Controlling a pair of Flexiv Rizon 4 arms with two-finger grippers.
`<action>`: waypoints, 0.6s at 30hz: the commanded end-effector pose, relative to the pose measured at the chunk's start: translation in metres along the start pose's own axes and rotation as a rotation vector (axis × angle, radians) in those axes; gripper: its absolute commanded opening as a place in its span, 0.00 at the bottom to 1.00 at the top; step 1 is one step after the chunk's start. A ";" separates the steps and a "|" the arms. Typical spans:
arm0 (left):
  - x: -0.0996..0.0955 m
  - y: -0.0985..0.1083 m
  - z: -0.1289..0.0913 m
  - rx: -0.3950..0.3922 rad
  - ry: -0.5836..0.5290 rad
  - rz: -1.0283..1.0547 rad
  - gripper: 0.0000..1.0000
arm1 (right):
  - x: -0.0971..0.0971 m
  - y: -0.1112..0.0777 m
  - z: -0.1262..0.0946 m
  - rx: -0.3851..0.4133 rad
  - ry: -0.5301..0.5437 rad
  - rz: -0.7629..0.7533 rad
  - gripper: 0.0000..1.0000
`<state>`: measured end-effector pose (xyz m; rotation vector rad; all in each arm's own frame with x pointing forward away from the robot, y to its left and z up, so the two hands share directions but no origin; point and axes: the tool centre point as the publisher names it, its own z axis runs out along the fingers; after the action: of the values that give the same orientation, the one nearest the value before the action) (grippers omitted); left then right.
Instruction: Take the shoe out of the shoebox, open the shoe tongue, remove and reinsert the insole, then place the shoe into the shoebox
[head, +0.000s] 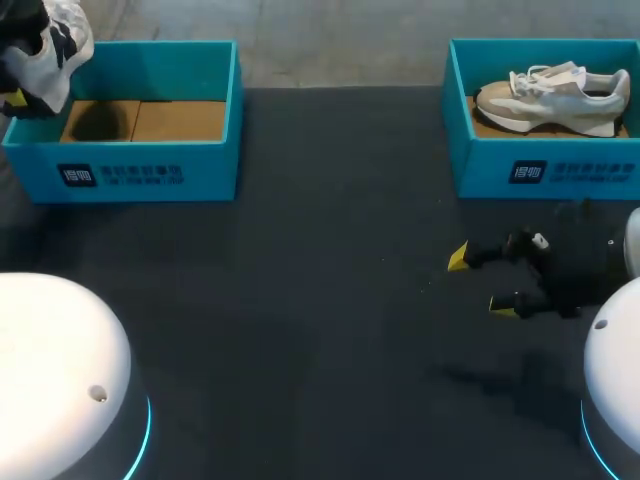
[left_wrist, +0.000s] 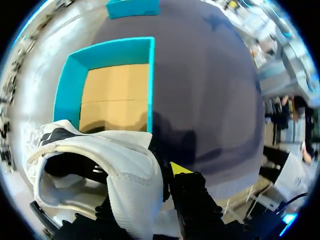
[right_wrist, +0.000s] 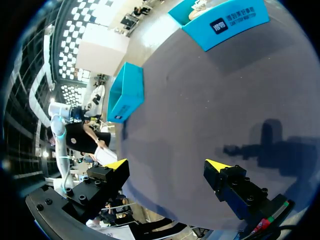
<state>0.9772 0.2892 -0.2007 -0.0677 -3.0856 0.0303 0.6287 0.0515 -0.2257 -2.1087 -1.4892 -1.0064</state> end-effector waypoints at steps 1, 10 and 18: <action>-0.009 0.012 -0.007 -0.150 -0.003 0.521 0.00 | 0.000 -0.003 -0.003 -0.003 -0.001 0.000 1.00; -0.013 0.028 -0.012 -0.243 -0.008 0.910 0.00 | 0.000 -0.003 -0.003 -0.003 -0.001 0.000 1.00; -0.016 0.036 -0.014 -0.210 -0.002 1.217 0.00 | 0.000 -0.003 -0.003 -0.003 -0.001 0.000 1.00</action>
<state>0.9998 0.3212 -0.1916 -0.9816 -2.9248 -0.1737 0.6287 0.0515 -0.2257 -2.1087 -1.4893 -1.0064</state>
